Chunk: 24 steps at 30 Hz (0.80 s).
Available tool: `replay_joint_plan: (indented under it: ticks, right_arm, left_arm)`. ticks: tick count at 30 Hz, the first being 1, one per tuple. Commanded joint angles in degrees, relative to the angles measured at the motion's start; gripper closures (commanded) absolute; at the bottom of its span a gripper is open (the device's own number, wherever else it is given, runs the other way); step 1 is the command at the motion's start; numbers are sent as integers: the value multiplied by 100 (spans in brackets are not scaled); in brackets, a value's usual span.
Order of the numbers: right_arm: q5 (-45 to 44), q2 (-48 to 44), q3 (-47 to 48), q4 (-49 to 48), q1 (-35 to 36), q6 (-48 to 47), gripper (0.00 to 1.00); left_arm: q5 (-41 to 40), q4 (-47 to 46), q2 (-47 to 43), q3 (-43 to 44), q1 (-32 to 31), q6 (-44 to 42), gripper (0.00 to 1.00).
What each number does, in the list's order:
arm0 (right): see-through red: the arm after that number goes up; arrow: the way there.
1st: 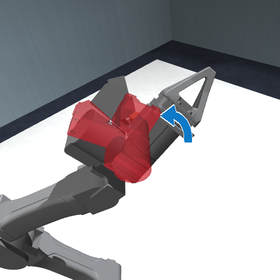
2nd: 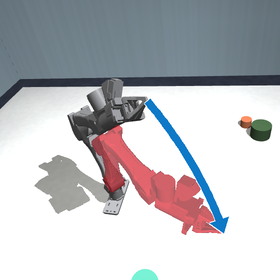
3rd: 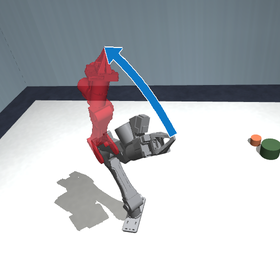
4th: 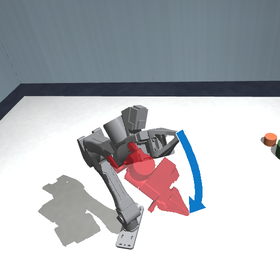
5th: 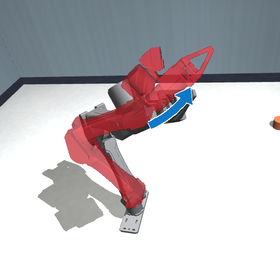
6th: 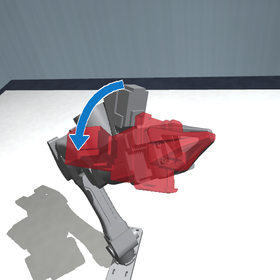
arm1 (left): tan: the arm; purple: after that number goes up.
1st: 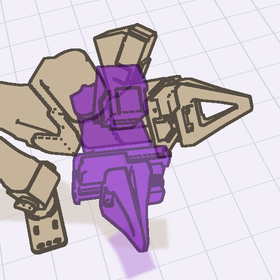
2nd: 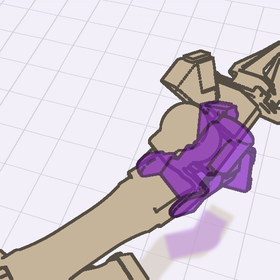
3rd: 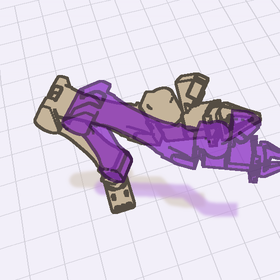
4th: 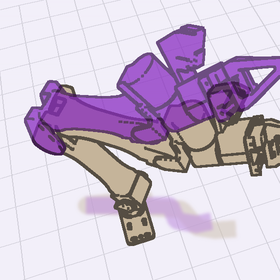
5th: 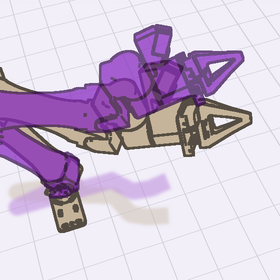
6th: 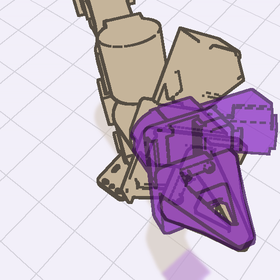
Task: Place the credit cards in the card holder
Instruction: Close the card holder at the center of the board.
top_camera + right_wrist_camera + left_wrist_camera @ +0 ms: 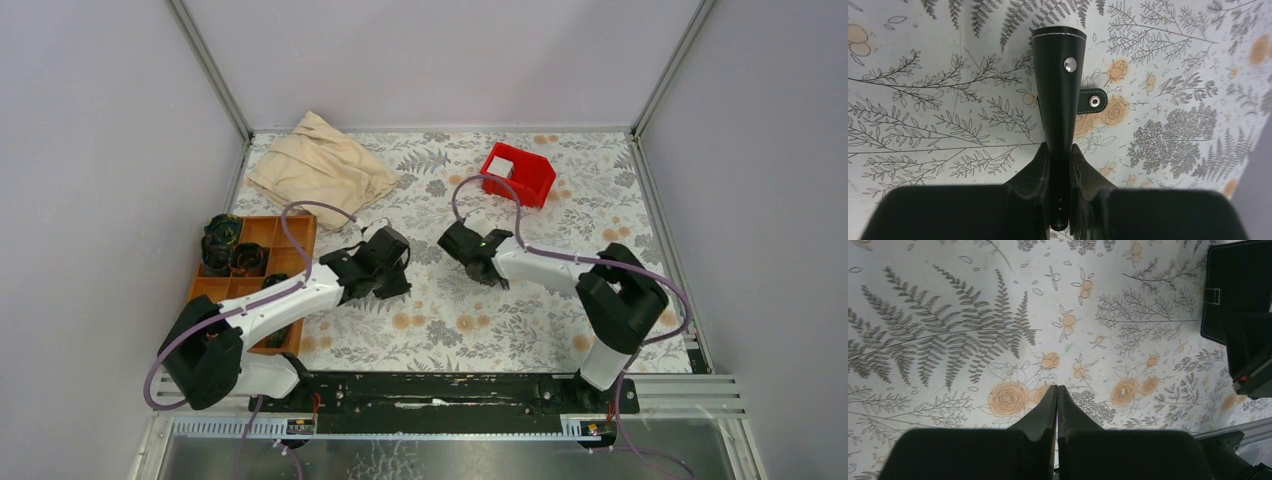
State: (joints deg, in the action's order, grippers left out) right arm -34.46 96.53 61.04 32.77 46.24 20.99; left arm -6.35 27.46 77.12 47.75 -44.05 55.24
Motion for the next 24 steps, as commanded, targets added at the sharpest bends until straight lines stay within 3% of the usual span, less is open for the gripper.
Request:
replay_joint_plan:
  ticks: [1,6,13,16,21,24]
  right_arm:
    - [-834,383,467,427,396,294,100]
    - [-593,769,758,518,886,524,87]
    - [-326,1144,1181,717,1400,811,54]
    - [-223,1091,1312,749,1494,859,45]
    - [-148,790,1454,819,1556,884,41]
    - [-92,510,1488,818,1560,891,32]
  left_arm:
    - [-270,132,-335,-270,123,151,97]
    - [-377,201,-565,-452,230,213,98]
    - [-414,207,-546,-504,289,256,98]
    - [-407,162,-547,-540,289,312,98]
    - [-518,154,-638,-571,285,422,98]
    - [-554,102,-680,-569,278,443,98]
